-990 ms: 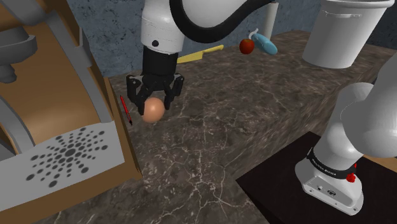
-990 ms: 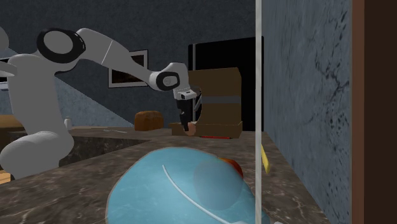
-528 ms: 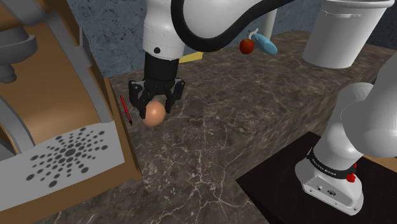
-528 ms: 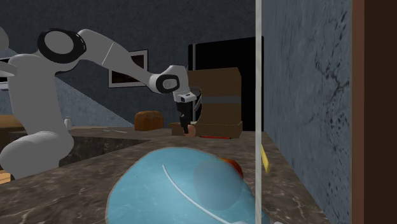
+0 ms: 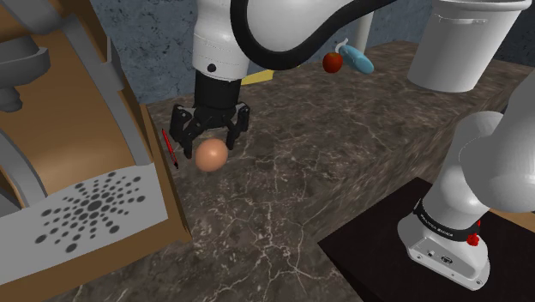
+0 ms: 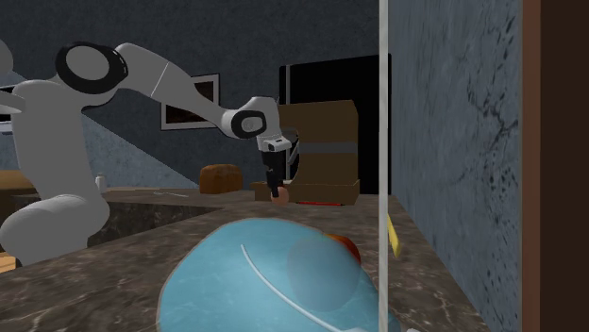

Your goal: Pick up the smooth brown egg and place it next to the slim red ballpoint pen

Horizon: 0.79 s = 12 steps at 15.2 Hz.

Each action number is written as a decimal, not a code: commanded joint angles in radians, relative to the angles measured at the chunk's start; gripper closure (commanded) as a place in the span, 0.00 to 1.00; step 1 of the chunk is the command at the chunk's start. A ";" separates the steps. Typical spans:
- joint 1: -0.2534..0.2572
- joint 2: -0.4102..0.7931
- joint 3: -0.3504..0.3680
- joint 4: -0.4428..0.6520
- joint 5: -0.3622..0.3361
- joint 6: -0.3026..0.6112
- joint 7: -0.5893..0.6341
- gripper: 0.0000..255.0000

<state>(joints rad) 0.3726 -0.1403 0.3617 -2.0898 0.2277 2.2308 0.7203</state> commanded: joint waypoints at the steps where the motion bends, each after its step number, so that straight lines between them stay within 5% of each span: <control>1: -0.002 -0.018 -0.006 0.014 0.004 -0.032 -0.003 0.00; 4: -0.008 -0.063 -0.022 0.058 0.012 -0.122 -0.010 0.00; 12: -0.007 -0.063 -0.022 0.058 0.012 -0.122 -0.010 0.00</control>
